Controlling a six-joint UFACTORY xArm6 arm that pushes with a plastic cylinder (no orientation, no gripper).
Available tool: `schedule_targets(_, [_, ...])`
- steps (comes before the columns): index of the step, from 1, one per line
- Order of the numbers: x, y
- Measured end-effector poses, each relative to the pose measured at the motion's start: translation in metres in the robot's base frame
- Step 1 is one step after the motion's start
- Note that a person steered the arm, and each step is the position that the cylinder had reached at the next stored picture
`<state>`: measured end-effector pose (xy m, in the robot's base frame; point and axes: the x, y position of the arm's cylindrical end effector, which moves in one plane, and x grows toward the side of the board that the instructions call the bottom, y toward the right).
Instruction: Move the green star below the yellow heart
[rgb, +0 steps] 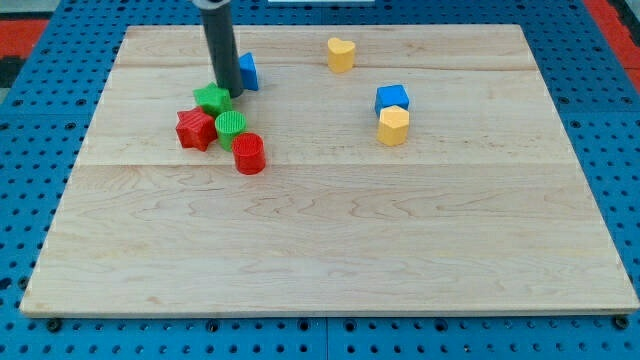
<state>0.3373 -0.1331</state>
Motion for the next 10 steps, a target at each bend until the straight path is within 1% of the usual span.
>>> schedule_targets(1, [-0.013,-0.072])
schedule_targets(2, [0.007,-0.120])
schedule_targets(3, [0.025,-0.106])
schedule_targets(4, [0.027,-0.034])
schedule_targets(5, [0.029,-0.037])
schedule_targets(6, [0.041,-0.047])
schedule_targets(7, [0.054,-0.013])
schedule_targets(8, [0.053,0.023])
schedule_targets(9, [0.045,0.024])
schedule_targets(10, [0.046,0.007])
